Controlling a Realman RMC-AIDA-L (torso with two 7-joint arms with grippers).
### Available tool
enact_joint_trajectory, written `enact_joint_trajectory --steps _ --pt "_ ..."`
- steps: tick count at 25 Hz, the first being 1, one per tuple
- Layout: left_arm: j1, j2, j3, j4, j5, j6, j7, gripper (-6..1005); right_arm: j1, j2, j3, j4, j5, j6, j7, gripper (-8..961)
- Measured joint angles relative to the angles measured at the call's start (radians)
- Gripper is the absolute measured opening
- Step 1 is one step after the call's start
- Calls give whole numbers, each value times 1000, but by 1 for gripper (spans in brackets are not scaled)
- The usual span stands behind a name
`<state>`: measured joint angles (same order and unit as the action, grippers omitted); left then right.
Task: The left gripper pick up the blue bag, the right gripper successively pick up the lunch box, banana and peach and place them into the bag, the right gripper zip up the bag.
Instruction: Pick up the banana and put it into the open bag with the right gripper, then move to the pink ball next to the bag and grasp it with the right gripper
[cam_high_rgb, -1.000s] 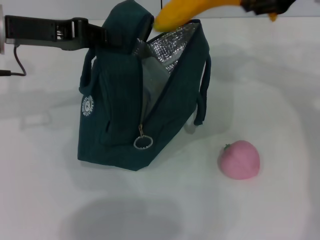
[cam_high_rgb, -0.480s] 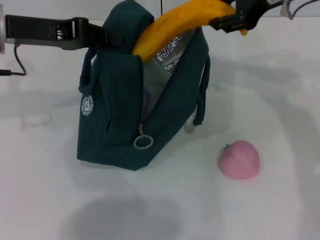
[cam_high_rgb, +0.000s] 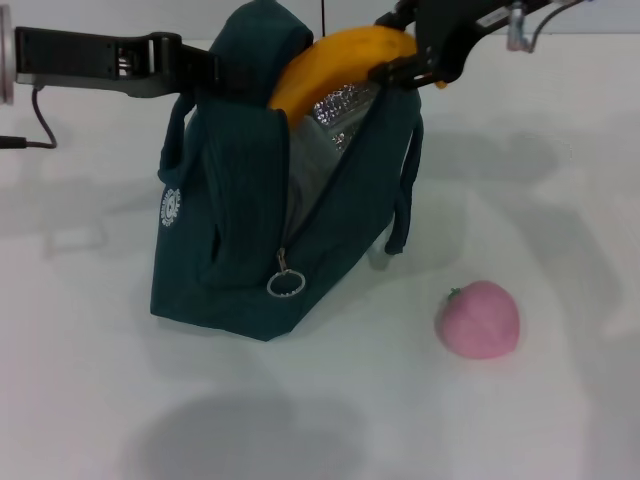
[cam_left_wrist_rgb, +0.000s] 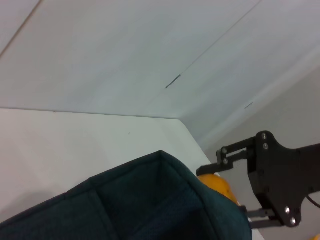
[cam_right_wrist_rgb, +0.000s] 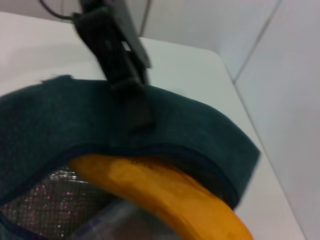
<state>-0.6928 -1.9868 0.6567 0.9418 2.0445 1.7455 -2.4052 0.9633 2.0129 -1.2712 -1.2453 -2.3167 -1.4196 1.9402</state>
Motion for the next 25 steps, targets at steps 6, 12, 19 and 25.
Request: enact_joint_trajectory --steps 6,12,19,25 --pt "-1 -6 0 0 3 0 4 36 17 6 -56 2 13 18 -22 485" --pt "-1 -9 1 0 3 1 6 36 38 8 -94 2 33 20 -50 488" --pt "2 -9 1 0 3 1 6 36 29 6 -93 -21 75 17 -54 492" --pt "7 -8 1 0 4 2 6 36 0 3 -35 -47 82 6 -50 612"
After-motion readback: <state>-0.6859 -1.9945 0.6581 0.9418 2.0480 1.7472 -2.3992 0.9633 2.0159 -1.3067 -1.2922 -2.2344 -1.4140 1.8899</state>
